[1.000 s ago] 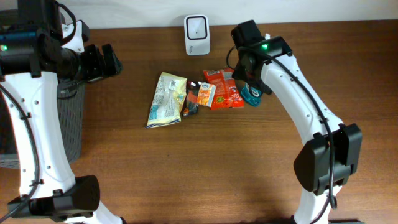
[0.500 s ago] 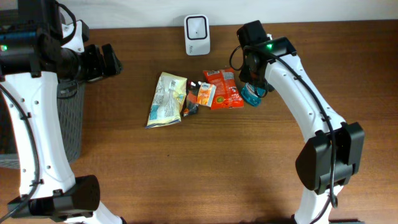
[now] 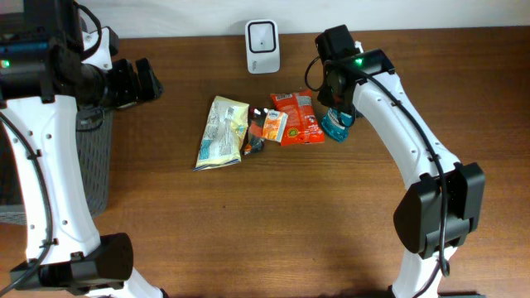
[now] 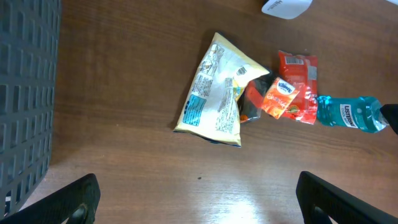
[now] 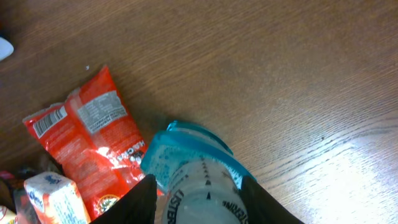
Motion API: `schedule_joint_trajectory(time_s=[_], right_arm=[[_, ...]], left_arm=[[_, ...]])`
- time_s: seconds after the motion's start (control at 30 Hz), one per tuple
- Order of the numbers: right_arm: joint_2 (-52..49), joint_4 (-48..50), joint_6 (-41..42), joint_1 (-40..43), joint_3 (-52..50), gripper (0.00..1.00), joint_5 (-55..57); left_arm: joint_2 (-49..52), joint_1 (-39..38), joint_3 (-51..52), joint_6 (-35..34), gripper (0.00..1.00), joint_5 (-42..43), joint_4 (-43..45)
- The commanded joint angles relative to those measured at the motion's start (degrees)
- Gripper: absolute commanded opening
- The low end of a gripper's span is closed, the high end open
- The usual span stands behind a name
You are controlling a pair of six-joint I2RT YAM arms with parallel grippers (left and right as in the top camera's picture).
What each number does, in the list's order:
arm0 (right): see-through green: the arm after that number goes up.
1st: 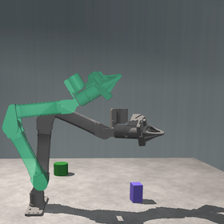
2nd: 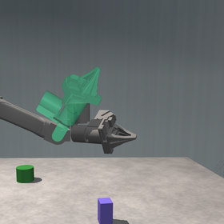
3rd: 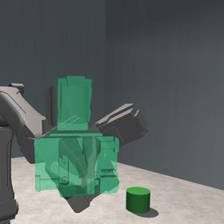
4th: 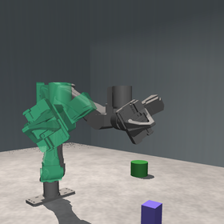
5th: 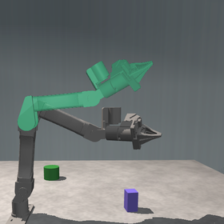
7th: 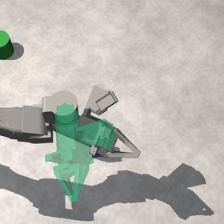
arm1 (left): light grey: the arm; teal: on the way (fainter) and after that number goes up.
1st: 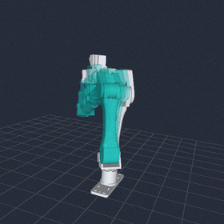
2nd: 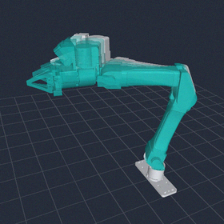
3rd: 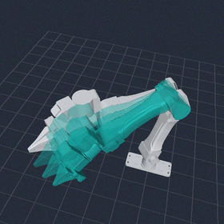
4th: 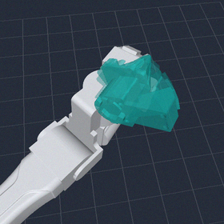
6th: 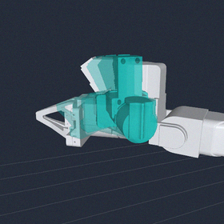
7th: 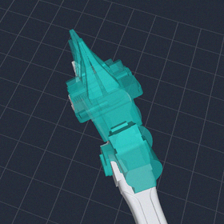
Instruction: Scan the item barcode
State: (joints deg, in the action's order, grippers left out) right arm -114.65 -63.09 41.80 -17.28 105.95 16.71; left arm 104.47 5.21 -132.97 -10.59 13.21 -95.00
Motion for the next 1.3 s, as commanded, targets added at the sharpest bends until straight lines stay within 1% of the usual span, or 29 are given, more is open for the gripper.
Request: schedule_joint_trajectory(time_s=[0.0, 0.07, 0.1, 0.13, 0.2, 0.5, 0.57, 0.63, 0.77, 0.83, 0.97, 1.07, 1.13, 1.27], right_arm=[[-0.2, 0.1, 0.2, 0.1, 0.4, 0.43, 2.0], [-0.2, 0.0, 0.2, 0.0, 0.3, 0.42, 2.0], [-0.3, 0.1, 0.2, 0.0, 0.3, 0.40, 2.0], [-0.3, 0.1, 0.2, 0.0, 0.3, 0.31, 1.9], [-0.2, 0.2, 0.2, 0.0, 0.3, 0.04, 2.0], [0.6, -0.4, -0.6, 0.0, 2.8, 0.04, 1.7], [0.6, 1.5, -7.0, 0.0, 4.6, 0.04, -2.3], [0.6, 4.1, -13.0, 0.0, 6.6, 0.04, -9.0], [0.6, 8.0, -19.9, 0.0, 8.9, 0.04, -18.8], [0.6, 9.9, -20.5, 0.0, 9.5, 0.04, -22.3], [0.6, 18.0, -20.3, 0.0, 9.5, 0.04, -28.4], [0.3, 22.4, -19.9, -0.8, 9.5, 0.04, -28.1], [-0.2, 22.0, -19.9, -1.4, 9.4, 0.04, -26.1], [-1.2, 16.2, -19.8, -1.5, 9.4, 0.04, -11.8]], left_arm=[[-0.6, 0.0, -0.3, -0.5, 0.99, 0.0, -0.1], [-0.6, 0.0, -0.3, -0.5, 0.99, 0.0, -0.1], [-0.6, 0.0, -0.3, -0.5, 0.99, 0.0, -0.1], [-0.6, 0.0, -0.3, -0.5, 0.99, 0.0, -0.1], [-0.6, 0.0, -0.3, -0.5, 0.99, 0.0, -0.1], [-0.6, 0.0, -0.3, -0.5, 0.99, 0.0, -0.1], [-0.6, 0.0, -0.3, -0.5, 0.99, 0.0, -0.1], [-0.6, 0.0, -0.3, -0.5, 0.99, 0.0, -0.1], [-0.6, 0.0, -0.3, -0.5, 0.99, 0.0, -0.1], [-0.6, 0.0, -0.3, -0.5, 0.99, 0.0, -0.1], [-0.6, 0.0, -0.3, -0.5, 0.99, 0.0, -0.1], [-0.6, 0.0, -0.3, -0.5, 0.99, 0.0, -0.1], [-0.6, 0.0, -0.3, -0.5, 0.99, 0.0, -0.1], [-0.6, 0.0, -0.3, -0.5, 0.99, 0.0, -0.1]])
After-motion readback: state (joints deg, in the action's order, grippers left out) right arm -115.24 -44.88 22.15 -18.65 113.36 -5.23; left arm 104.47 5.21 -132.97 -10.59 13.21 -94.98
